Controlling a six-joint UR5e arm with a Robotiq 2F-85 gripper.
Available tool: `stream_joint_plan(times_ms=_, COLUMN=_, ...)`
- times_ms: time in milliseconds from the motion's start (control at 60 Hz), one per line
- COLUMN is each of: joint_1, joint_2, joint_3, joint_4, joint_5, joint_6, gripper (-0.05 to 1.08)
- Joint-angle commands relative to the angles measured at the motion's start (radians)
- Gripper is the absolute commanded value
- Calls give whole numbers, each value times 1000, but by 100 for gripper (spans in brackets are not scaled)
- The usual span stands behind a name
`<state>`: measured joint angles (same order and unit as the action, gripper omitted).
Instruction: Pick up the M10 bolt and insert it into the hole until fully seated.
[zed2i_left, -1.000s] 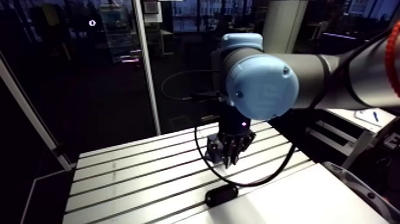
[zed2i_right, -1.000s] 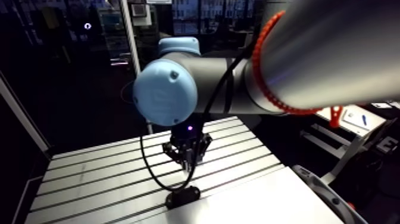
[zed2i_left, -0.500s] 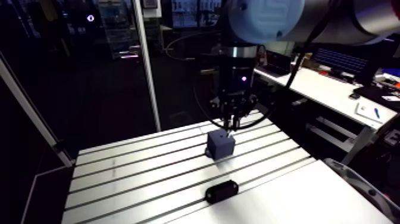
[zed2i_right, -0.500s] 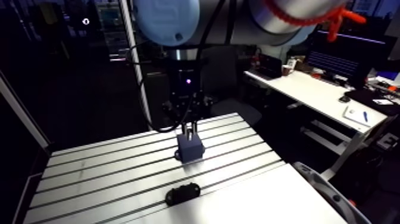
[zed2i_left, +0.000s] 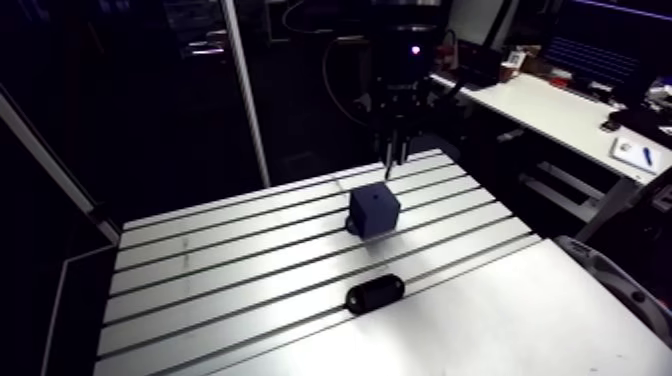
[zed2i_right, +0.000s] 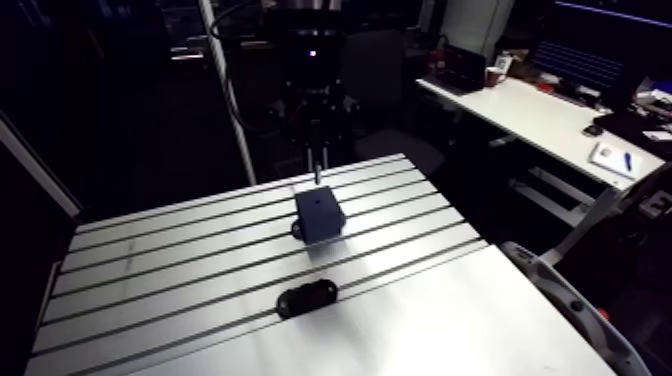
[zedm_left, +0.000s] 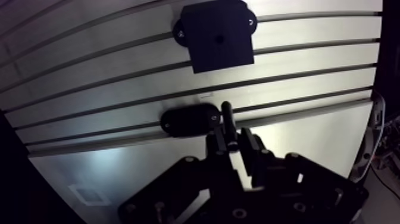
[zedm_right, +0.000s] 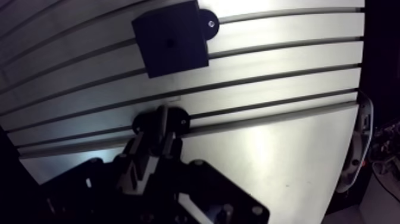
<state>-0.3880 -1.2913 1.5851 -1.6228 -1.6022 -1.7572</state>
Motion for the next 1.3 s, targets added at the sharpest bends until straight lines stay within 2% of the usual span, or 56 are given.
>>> stream_joint_plan(times_ms=17, joint_1=0, joint_2=56, joint_3=-56, joint_4=34, joint_5=1, joint_6=9, gripper=108)
stream_joint_plan(times_ms=100, joint_1=2, joint_2=73, joint_3=-63, joint_4=32, joint_5=-3, joint_6=25, gripper=108)
stream_joint_plan(times_ms=233, joint_1=3, joint_2=97, joint_3=-63, joint_4=22, joint_5=6, joint_6=36, gripper=108)
stream_joint_plan(times_ms=333, joint_1=3, joint_2=103, joint_3=-66, joint_4=21, joint_5=2, joint_6=54, gripper=108)
stream_joint_plan(times_ms=883, joint_1=6, joint_2=106, joint_3=-60, joint_4=-7, joint_5=2, joint_6=57, gripper=108)
stream_joint_plan(times_ms=1300, joint_1=6, joint_2=135, joint_3=-66, joint_4=-19, joint_5=5, joint_6=58, gripper=108)
